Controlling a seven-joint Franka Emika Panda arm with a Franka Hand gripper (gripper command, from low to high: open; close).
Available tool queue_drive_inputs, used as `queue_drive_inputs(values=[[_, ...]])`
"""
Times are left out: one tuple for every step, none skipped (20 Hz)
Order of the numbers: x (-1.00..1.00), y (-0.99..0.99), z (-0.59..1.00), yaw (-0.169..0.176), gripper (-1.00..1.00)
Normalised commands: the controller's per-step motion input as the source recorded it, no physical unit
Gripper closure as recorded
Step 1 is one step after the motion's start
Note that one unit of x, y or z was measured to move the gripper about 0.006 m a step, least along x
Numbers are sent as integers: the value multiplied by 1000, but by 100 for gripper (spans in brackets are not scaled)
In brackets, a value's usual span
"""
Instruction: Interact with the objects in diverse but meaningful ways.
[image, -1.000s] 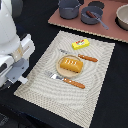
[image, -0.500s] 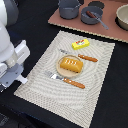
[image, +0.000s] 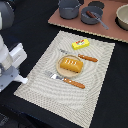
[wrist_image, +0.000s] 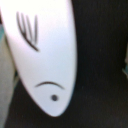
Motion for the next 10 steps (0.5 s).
queue_drive_inputs(values=[[271,157,-26,0,100],[317,143,0,0,100],[349,129,0,0,100],[363,129,14,0,100],[386,149,71,0,100],[369,149,80,0,100],[351,131,103,0,100],[311,134,126,0,100],[286,137,326,0,100],[234,203,617,-1,100]])
